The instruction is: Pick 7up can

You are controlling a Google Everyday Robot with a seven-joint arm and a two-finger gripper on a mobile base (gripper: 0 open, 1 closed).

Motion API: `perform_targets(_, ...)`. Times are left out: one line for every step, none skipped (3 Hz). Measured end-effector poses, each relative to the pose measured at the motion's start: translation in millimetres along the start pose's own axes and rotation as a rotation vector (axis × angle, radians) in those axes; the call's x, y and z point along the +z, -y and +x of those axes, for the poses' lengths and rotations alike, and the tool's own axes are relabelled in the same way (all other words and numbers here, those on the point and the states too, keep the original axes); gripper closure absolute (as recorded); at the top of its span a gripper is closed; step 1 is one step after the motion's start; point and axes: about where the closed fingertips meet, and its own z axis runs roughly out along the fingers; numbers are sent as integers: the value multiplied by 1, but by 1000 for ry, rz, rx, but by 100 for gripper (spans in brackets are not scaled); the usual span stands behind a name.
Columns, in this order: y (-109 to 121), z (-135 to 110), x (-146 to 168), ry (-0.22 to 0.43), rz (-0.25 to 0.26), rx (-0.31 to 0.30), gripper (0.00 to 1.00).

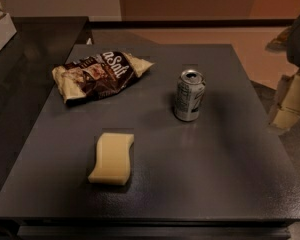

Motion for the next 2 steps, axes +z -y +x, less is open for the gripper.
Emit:
perform_targets(0,-2,0,1,4,-5,0)
perform_targets(1,-18,24,57,-4,-4,0)
